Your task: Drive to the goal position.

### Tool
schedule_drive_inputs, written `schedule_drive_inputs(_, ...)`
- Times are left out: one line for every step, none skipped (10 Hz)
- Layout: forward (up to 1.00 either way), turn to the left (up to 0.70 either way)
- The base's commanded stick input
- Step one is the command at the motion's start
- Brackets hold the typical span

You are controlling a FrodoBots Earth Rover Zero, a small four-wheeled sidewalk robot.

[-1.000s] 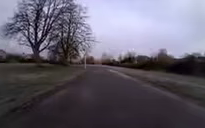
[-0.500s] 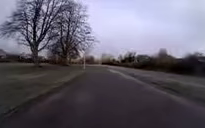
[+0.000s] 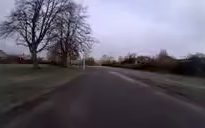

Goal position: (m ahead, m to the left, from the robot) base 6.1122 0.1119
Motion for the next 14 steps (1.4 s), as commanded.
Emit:
schedule_drive_inputs(0.85,0.00)
schedule_drive_inputs(0.85,0.00)
schedule_drive_inputs(0.85,0.00)
schedule_drive_inputs(0.85,0.00)
schedule_drive_inputs(0.85,0.00)
schedule_drive_inputs(0.85,0.00)
schedule_drive_inputs(0.85,0.00)
schedule_drive_inputs(0.85,0.00)
schedule_drive_inputs(0.85,0.00)
schedule_drive_inputs(0.85,0.00)
schedule_drive_inputs(0.85,0.00)
schedule_drive_inputs(0.85,0.00)
schedule_drive_inputs(0.85,0.00)
schedule_drive_inputs(0.85,0.00)
